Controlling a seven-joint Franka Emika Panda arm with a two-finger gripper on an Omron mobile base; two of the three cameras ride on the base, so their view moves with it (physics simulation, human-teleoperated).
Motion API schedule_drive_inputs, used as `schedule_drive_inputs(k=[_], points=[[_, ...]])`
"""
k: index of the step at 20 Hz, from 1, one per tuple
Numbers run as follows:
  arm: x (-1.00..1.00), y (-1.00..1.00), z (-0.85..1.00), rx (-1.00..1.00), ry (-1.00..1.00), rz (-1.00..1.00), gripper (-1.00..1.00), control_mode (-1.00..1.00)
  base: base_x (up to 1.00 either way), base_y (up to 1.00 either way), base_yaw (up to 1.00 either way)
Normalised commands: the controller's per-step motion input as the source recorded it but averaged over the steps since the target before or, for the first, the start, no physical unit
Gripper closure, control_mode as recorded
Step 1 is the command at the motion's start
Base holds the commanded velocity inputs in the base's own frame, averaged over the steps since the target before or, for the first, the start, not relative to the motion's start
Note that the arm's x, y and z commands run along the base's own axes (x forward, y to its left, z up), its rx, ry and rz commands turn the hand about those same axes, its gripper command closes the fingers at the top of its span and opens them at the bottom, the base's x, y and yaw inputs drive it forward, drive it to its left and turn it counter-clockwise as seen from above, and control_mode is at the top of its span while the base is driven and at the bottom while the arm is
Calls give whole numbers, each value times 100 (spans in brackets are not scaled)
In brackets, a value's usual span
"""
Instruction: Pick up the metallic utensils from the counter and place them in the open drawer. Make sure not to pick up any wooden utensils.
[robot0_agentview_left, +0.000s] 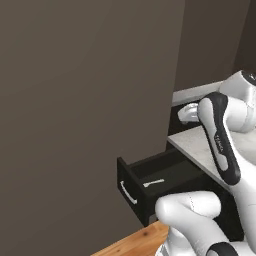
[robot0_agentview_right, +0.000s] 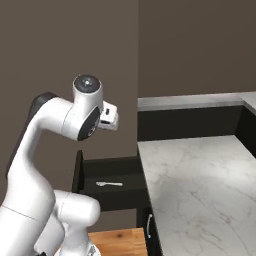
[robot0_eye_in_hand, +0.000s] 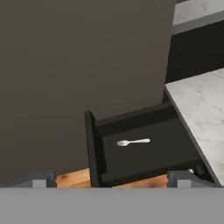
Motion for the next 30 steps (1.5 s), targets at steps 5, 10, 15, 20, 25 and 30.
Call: schedule_drive_inputs(k=[5, 10, 15, 20, 25, 30], points=[[-79, 0, 10, 7, -2, -21, -100, -100, 0, 0, 0], [-87, 0, 20, 4, -15, -7, -100, -100, 0, 0, 0], [-20, 0, 3, 0, -3, 0, -100, 100, -80, 3, 0], [0, 0, 0, 0, 0, 0, -100, 100, -100, 10, 0], [0, 0, 0, 0, 0, 0, -100, 100, -100, 2, 0], [0, 0, 0, 0, 0, 0, -100, 100, -100, 0, 0]])
